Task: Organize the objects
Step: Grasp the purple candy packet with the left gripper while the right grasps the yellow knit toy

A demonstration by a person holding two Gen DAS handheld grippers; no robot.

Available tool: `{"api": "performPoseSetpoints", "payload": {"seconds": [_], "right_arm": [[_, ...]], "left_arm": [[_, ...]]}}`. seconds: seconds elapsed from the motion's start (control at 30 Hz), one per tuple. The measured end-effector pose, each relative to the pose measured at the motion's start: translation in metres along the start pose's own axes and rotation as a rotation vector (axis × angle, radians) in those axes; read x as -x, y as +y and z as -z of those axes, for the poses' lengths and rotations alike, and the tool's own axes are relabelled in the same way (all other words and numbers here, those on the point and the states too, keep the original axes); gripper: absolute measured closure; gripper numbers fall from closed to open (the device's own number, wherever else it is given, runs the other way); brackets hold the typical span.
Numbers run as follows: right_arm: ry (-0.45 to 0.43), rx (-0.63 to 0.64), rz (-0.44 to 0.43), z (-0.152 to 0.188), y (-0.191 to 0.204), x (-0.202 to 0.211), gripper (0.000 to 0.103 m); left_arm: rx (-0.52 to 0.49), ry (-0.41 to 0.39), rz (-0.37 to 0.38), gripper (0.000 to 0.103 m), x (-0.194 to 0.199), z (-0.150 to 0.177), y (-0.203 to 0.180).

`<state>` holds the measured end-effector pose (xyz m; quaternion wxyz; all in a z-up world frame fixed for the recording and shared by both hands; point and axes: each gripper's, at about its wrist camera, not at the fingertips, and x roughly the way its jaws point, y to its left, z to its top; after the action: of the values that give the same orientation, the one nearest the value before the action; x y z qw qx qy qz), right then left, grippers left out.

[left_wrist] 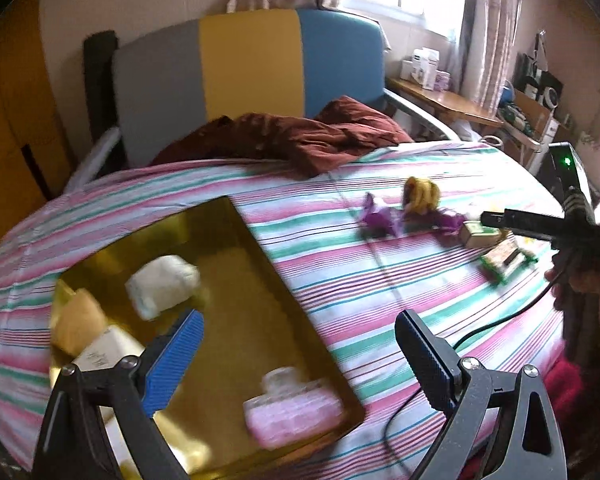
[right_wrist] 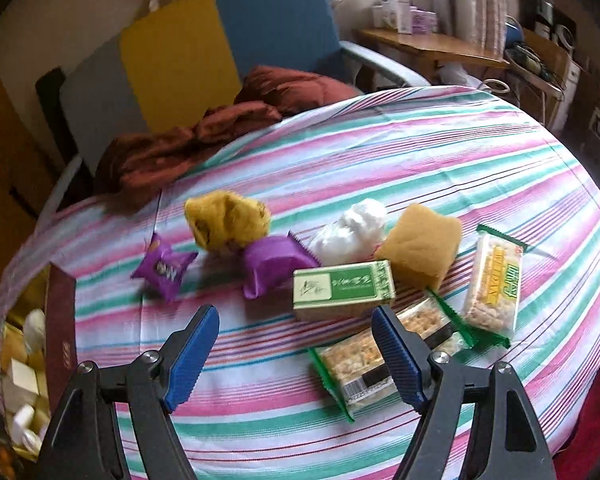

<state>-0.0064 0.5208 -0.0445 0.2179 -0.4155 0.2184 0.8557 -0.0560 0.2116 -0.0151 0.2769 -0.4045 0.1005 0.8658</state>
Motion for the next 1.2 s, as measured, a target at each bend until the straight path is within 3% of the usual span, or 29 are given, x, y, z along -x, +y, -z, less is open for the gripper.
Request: {"api": "performPoseSetpoints", "payload": {"seconds": [0.23,0.5,0.7,0.93,1.07,1.2], "right_arm": [[-0.05,-0.022,-0.012,-0.006,-0.004,0.01,0.023],[-0.074,-0.03,-0.048,-0.009,-0.005,0.018,0.023],[-0.066,-0.048,-0.08,-0.01,-0.009,0.019,0.023],[-0.049,-0.059,-0.101,-0.012,-0.013,0.016,0.023],[-0.047,-0.07,-0.107,-0.013,-0.016,0.016,0.023],[-0.037,-0.071,-0.106,-0.013,-0.017,0.014,0.023]], "left_arm": [[0.007,0.059,0.095,0.011,-0.034,-0.035,-0.033],[0.126,0.209,0.19,0.04,-0.104,-0.07,-0.06],[0.261,0.308,0.205,0.041,-0.161,-0.086,-0.068],[0.403,0.365,0.187,0.04,-0.206,-0.098,-0.063],[0.43,0.378,0.163,0.039,-0.222,-0.103,-0.061],[0.395,0.364,0.134,0.039,-0.229,-0.111,-0.063]]}}
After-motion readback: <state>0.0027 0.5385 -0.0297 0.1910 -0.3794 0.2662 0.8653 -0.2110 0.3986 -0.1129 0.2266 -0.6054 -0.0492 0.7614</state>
